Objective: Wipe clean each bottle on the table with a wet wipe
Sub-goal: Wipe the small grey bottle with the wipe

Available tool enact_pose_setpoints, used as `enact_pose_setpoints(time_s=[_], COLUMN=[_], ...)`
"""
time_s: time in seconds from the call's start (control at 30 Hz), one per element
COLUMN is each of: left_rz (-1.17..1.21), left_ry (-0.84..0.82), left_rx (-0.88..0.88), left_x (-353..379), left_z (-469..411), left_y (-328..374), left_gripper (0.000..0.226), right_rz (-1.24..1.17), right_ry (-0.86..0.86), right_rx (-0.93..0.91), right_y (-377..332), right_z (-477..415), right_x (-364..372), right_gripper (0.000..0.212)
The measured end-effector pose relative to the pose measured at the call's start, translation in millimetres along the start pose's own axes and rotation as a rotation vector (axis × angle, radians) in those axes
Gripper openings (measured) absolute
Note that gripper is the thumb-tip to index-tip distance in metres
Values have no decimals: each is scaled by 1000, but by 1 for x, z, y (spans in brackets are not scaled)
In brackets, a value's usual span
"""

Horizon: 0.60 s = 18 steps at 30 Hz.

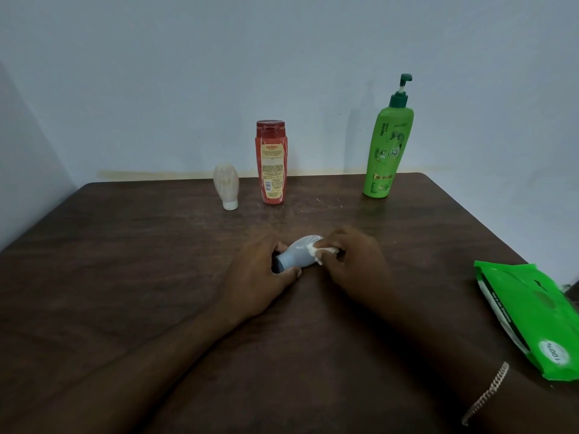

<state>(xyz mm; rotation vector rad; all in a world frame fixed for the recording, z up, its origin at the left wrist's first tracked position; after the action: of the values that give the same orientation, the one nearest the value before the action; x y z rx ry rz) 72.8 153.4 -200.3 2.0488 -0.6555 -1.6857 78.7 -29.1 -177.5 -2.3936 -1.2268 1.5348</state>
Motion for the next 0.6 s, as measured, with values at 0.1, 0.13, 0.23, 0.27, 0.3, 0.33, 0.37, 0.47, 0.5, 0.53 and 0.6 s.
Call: enact_pose_setpoints(time_s=[0.1,0.13,0.23,0.27,0.3,0.33,0.37,0.47,0.5,0.53,0.6], left_rz=[0,2,37,51,52,40,32,21,21,23,38], left_ry=[14,16,9,6,4,-3,-10,-9,-5,-3,-6], left_rx=[22,21,7,5,5,3,4,27,30,26,3], left_x=[1,1,-1,-1,-2,-2,-2,0,0,0,-1], left_z=[0,0,2,2,3,2,2,1,1,1,2], left_y=[1,2,3,3,4,4,4,5,6,6,6], left_gripper=[36,36,31,28,28,29,31,34,34,34,33], right_rz=[3,-10,-59,-61,-55,-45,-35,-12,-15,-19,-30], right_ry=[42,40,-19,-42,-57,-60,-51,2,6,-2,-47], right_rx=[26,1,-136,-174,-182,-162,-130,-62,-66,-89,-152], right_y=[3,-4,-36,-42,-43,-38,-31,-11,-10,-15,-32], right_z=[0,0,0,0,0,-2,-3,-5,-5,-4,-1], right_x=[-4,-1,14,17,18,16,11,-1,-2,0,8], right_gripper=[16,17,21,22,21,21,19,16,16,17,19])
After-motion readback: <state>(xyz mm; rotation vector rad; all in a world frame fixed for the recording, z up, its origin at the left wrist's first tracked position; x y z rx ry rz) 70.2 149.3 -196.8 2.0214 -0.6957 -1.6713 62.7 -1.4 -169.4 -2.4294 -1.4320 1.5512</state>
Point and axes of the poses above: each hand's wrist, its own z-axis away from the middle knuckle, its own x-axis out of the palm, y = z × x, the point moved 5 cm from there along -z, towards the middle knuckle, and after that the axes turned 11 degrees about -x, right-handed, at the moved point
